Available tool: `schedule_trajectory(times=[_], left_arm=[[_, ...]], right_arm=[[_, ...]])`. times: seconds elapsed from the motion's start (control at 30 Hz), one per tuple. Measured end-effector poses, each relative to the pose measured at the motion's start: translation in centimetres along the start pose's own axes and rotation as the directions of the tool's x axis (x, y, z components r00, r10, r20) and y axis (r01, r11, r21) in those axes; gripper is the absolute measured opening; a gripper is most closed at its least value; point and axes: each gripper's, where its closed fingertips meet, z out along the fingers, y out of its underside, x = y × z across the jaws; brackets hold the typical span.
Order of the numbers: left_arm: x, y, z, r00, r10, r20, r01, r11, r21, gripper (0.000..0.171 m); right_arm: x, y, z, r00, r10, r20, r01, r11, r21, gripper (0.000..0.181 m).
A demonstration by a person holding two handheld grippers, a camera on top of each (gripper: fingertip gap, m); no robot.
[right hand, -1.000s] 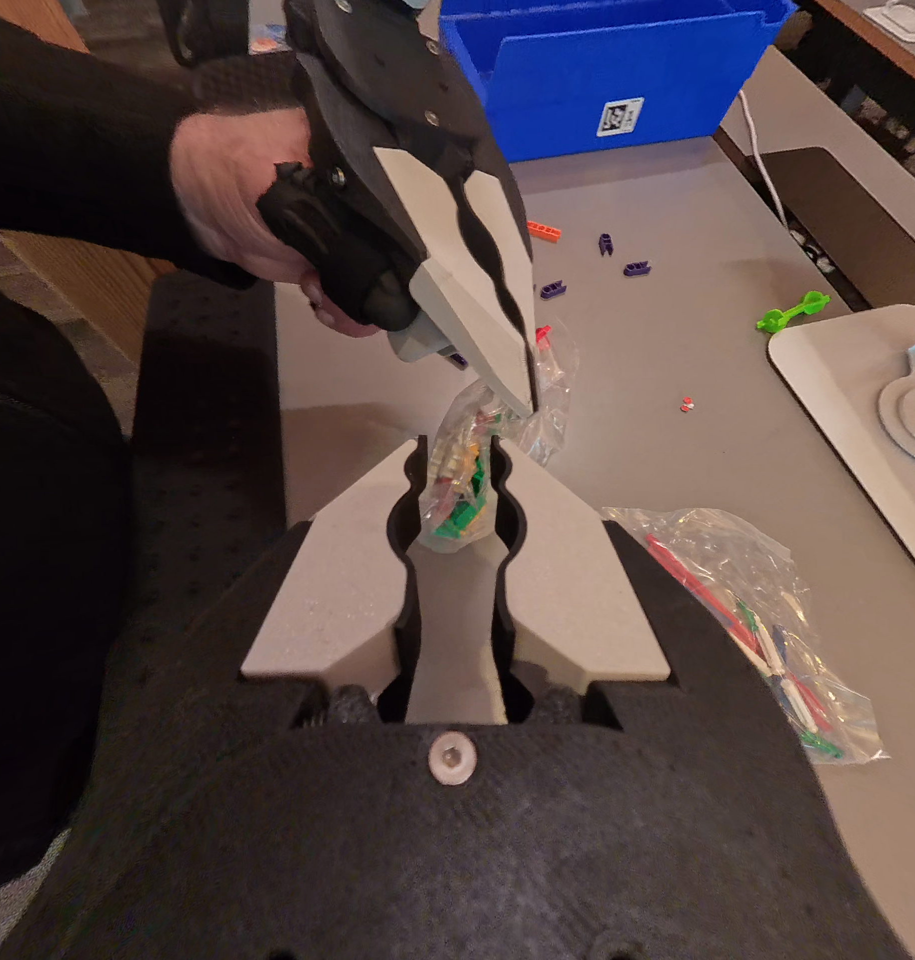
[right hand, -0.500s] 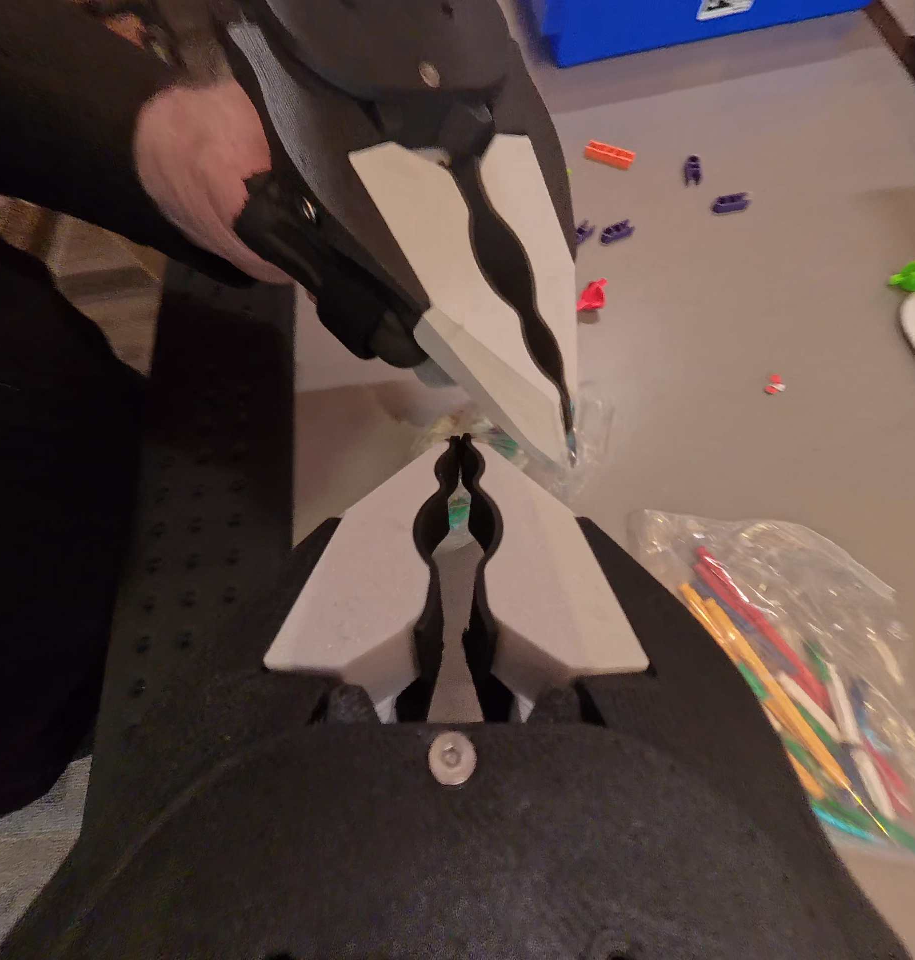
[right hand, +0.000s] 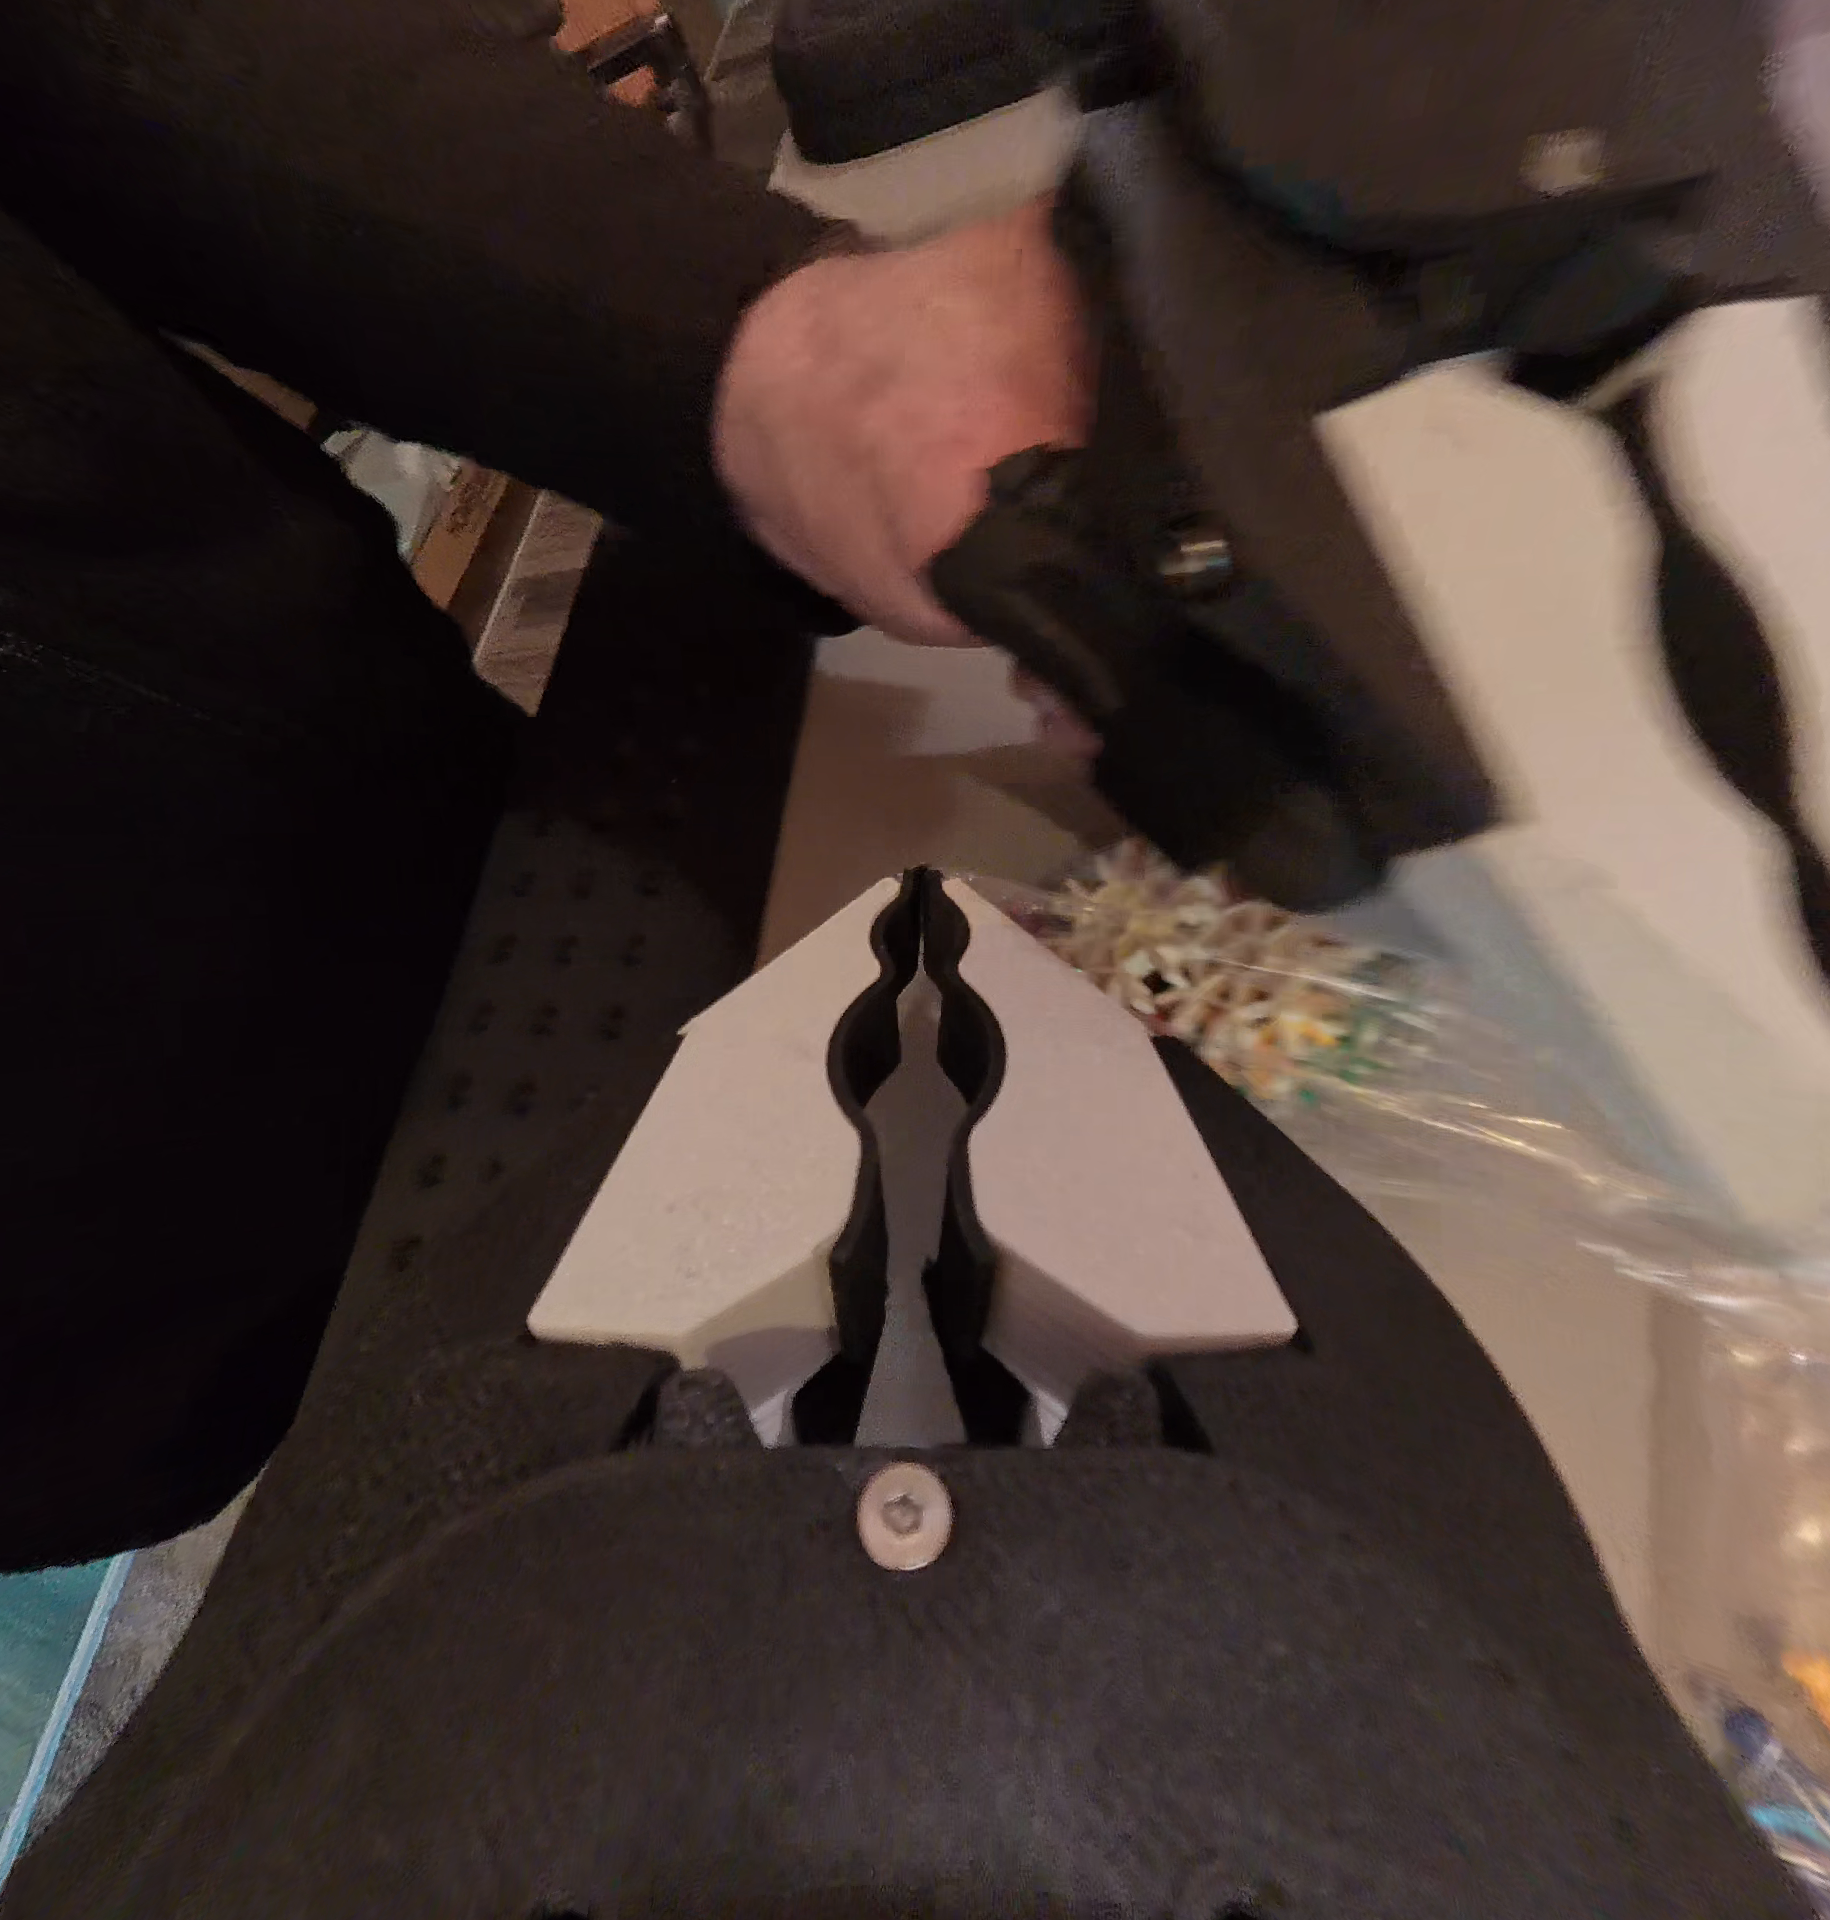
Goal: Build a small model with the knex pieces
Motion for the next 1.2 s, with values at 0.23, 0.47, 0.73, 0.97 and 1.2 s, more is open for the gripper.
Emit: schedule_trajectory(times=[0.23,0.47,0.73,0.97,1.2], left_arm=[[-1.2,0.4,-0.3,0.998,-0.055,-0.04,0.054,0.998,-0.023,0.0],[-1.7,0.0,-2.3,0.991,-0.112,-0.074,0.109,0.993,-0.035,0.0],[-1.8,0.4,-4.9,0.971,-0.203,-0.128,0.197,0.979,-0.061,0.037],[-1.0,4.9,-6.9,0.974,-0.198,-0.115,0.165,0.956,-0.243,0.046],[-1.3,9.3,-6.9,0.998,-0.06,-0.036,0.04,0.91,-0.412,0.046]], right_arm=[[-1.0,1.2,-1.2,0.996,0.033,-0.079,-0.031,0.999,0.02,0.0],[0.2,0.6,-6.6,0.962,0.167,-0.218,-0.132,0.977,0.169,0.019],[2.2,1.2,-8.3,0.898,0.259,-0.355,-0.212,0.963,0.167,0.04],[2.6,2.9,-6.4,0.853,0.404,-0.331,-0.365,0.915,0.174,0.055],[3.2,4.4,-2.9,0.809,0.466,-0.358,-0.441,0.884,0.156,0.06]])
